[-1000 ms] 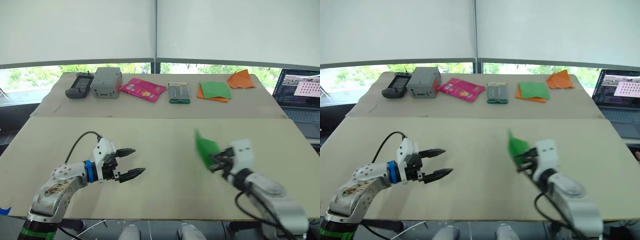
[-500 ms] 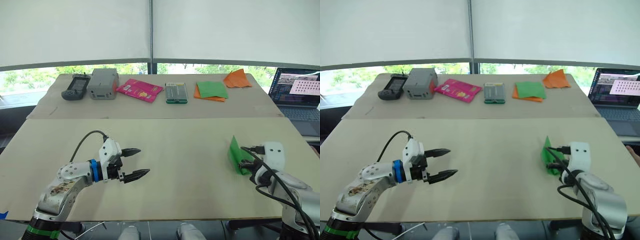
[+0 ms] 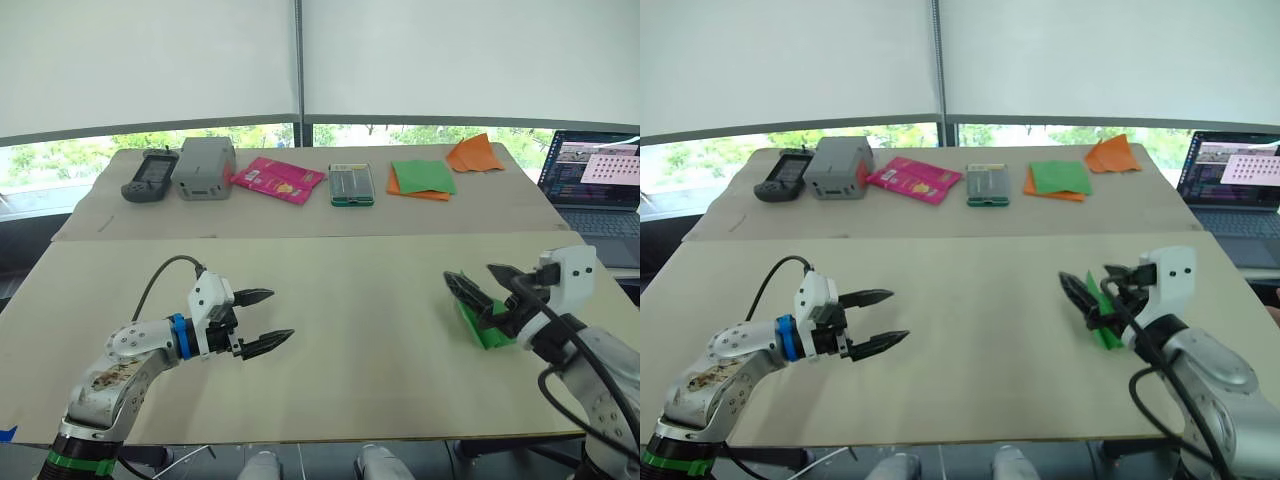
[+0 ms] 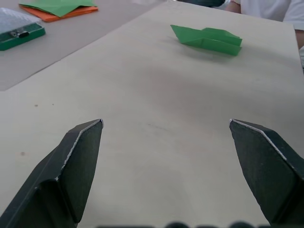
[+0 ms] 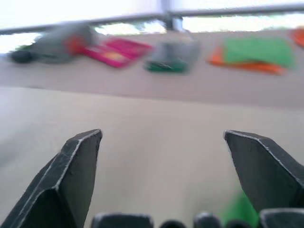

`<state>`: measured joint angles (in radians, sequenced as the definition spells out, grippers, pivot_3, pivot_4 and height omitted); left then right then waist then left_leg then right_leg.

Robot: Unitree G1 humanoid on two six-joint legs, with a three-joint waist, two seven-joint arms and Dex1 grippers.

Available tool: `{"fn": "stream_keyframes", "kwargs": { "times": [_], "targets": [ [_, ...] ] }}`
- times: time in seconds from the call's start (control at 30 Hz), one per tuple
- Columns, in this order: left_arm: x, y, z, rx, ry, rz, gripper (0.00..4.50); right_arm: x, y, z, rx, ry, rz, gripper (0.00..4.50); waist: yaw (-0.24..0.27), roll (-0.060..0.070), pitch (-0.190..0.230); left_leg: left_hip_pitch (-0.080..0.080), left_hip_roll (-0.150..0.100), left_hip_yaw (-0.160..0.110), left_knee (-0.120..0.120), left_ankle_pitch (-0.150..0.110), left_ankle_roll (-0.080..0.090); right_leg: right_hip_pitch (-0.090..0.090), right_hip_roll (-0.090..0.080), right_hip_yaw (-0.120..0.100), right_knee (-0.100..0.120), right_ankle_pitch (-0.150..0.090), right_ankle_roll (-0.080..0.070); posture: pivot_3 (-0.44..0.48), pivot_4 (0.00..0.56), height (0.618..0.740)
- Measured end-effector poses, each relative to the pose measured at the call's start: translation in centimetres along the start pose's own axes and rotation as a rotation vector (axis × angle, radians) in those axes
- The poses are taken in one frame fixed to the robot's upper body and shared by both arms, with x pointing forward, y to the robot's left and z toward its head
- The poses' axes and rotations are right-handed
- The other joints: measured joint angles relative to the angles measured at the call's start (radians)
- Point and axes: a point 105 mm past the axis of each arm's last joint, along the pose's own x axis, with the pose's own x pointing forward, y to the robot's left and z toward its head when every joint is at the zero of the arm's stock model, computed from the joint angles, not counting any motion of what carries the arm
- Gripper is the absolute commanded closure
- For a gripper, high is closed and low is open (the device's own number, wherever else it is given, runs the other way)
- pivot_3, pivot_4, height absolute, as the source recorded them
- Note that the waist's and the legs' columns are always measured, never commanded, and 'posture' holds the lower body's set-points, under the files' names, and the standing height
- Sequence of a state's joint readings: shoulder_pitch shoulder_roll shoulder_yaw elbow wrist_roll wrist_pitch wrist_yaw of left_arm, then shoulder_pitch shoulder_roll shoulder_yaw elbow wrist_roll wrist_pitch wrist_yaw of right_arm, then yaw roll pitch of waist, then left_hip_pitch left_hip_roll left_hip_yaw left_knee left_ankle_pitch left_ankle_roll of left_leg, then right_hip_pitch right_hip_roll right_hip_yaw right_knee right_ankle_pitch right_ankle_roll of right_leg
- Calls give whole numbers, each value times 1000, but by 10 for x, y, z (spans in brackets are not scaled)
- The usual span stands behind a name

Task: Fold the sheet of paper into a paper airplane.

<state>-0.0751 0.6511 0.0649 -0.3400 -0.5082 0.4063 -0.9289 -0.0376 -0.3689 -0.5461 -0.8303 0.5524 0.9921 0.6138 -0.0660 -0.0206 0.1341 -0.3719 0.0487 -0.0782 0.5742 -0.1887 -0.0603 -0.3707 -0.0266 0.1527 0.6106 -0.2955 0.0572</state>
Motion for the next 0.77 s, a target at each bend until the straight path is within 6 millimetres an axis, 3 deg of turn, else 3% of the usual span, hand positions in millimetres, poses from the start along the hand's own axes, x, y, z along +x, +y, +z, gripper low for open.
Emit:
{"fn": "stream_keyframes", "kwargs": {
  "times": [0.07,0.2,0.27,0.43,0.77],
  "targets": [
    [-1,0,-1,-3,1,9,0,-4,11,-6,-30,5,73,35,1,-2,0,0,0,0,0,0,-1,0,-1,0,-1,0,0,0,150,740],
    [-9,-1,-9,-21,26,30,0,-15,31,-64,-81,268,218,35,1,-4,0,0,0,1,0,-3,-5,-1,-2,0,-1,0,-1,0,150,740],
    [-13,-2,-15,-16,40,41,0,-12,37,-78,-75,291,244,35,-3,-6,1,0,0,1,0,-5,-7,-2,-2,0,-1,0,-1,0,150,740],
    [-18,2,-22,1,53,75,0,2,44,-88,-83,237,261,35,2,-4,2,-1,0,1,0,-5,-8,-5,-2,0,-1,0,-1,0,150,740],
    [-19,4,-22,2,48,94,0,9,34,-88,-111,204,228,35,14,-5,1,-2,0,1,0,-5,-8,-5,-1,0,0,0,-1,0,150,740]
  ]
}}
